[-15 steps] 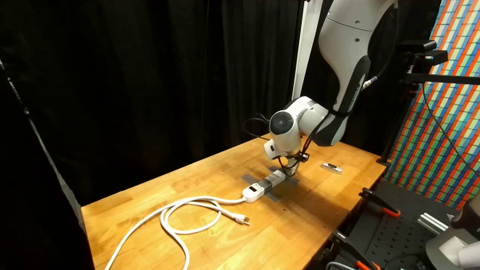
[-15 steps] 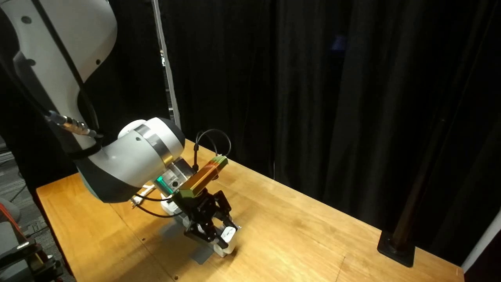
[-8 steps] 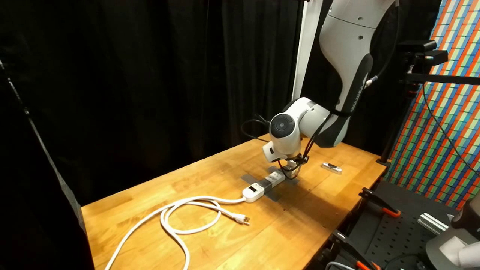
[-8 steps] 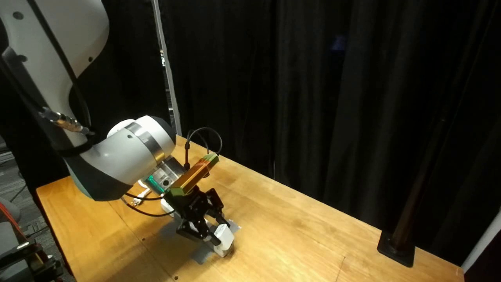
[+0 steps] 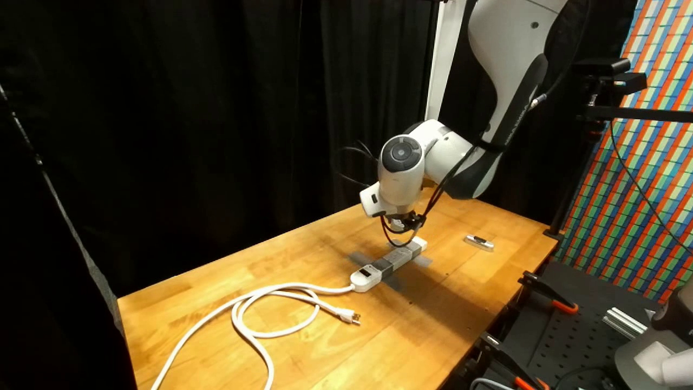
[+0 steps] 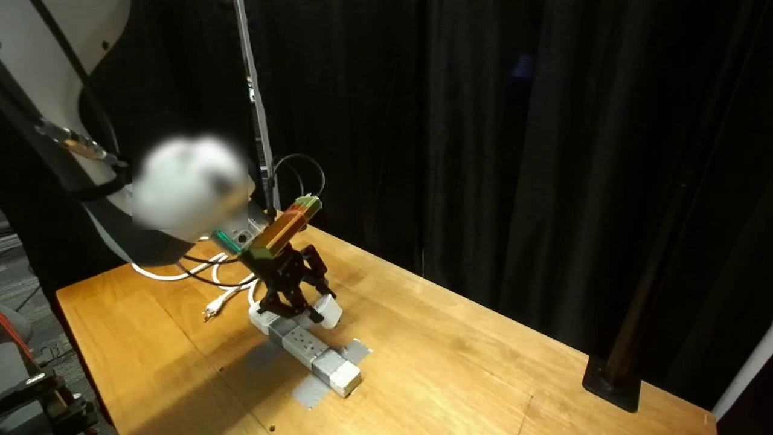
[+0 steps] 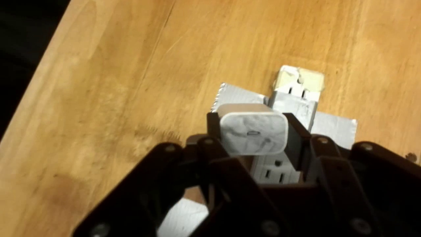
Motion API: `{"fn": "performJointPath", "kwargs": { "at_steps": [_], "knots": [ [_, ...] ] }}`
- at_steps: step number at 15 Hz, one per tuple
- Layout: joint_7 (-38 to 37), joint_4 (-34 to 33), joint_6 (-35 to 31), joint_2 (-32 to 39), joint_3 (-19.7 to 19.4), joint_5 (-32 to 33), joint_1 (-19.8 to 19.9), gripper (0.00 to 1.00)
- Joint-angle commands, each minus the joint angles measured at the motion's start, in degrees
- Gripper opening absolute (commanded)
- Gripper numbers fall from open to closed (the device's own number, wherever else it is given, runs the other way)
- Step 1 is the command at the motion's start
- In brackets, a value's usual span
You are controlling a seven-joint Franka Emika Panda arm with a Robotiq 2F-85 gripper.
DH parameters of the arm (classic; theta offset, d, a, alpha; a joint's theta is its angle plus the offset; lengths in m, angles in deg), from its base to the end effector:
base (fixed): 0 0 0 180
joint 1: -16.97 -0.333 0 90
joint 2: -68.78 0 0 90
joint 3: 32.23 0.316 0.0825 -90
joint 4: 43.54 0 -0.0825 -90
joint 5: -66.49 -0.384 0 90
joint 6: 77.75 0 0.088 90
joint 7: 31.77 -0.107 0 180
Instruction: Put the charging adapter on the extension cable
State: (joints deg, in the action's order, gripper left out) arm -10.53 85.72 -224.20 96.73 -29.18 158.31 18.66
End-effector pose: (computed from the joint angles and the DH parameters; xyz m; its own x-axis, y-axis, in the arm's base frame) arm 0.4985 0.0281 0.1249 -0.1703 0.7774 -0.6055 0.9216 0.3432 0.1813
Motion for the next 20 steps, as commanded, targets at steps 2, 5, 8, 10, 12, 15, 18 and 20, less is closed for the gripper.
{"fn": "performJointPath", "kwargs": {
  "at_steps": [2, 5, 8, 10, 12, 15, 18, 20],
  "knots": [
    [19.64, 1.10, -4.66, -2.59, 3.74, -19.79, 4.83, 0.23],
    [33.36, -2.09, 3.42, 0.22, 10.55, -35.14, 10.24, 0.23],
    [46.76, -6.86, 12.00, 2.17, 16.42, -50.19, 15.31, 0.23],
    [54.23, -9.25, 12.82, 1.45, 12.96, -59.02, 12.09, 0.23],
    [57.84, -11.07, 12.16, 0.71, 11.08, -64.36, 11.01, 0.23],
    [62.44, -12.23, 10.01, 0.73, 8.00, -68.52, 9.52, 0.23],
    [63.76, -12.06, 9.29, 1.38, 4.93, -68.48, 7.75, 0.23],
    [64.61, -11.33, 9.23, 1.85, 3.55, -68.05, 7.02, 0.23]
  ]
}}
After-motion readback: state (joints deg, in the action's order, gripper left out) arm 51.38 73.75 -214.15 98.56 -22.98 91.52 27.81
